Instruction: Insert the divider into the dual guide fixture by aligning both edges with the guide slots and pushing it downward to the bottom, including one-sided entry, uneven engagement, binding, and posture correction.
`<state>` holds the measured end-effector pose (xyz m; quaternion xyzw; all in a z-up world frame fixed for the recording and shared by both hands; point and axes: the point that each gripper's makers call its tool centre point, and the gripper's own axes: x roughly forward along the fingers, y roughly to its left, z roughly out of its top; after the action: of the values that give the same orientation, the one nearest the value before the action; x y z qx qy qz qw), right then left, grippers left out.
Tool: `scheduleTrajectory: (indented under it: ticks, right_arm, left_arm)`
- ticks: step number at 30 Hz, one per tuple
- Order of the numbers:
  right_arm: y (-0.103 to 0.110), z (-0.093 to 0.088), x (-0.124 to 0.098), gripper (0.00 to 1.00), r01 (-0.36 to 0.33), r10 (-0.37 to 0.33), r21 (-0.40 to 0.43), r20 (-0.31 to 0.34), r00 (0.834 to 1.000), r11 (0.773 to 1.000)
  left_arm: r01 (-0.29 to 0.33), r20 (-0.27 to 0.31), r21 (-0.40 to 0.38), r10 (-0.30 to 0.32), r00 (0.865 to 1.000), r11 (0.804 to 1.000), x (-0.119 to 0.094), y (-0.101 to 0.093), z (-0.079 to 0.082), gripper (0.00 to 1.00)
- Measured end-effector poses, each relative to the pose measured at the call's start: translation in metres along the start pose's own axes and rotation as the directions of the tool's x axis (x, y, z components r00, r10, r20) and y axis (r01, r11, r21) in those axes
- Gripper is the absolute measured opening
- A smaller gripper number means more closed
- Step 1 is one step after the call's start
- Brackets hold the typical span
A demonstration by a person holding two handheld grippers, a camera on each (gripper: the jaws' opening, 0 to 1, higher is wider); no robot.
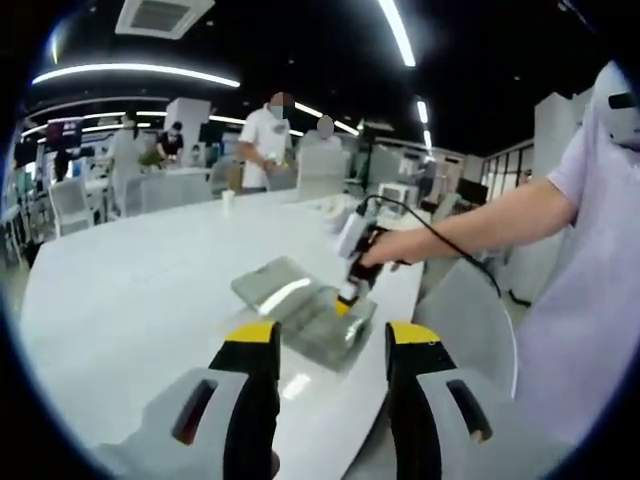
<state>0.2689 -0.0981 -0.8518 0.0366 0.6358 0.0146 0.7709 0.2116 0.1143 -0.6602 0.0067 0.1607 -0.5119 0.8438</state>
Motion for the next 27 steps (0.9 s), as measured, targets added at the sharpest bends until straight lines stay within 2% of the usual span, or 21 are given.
scheduleTrajectory:
  ticks: [27]
  right_arm:
    - [0.0023,-0.0013,0.0009,0.0,-0.021,0.02,-0.023,-0.022,1.0,1.0]
  left_arm:
    - [-0.007,-0.01,0.006,0.007,1.0,1.0,-0.003,-0.0027,0.0004,0.4]
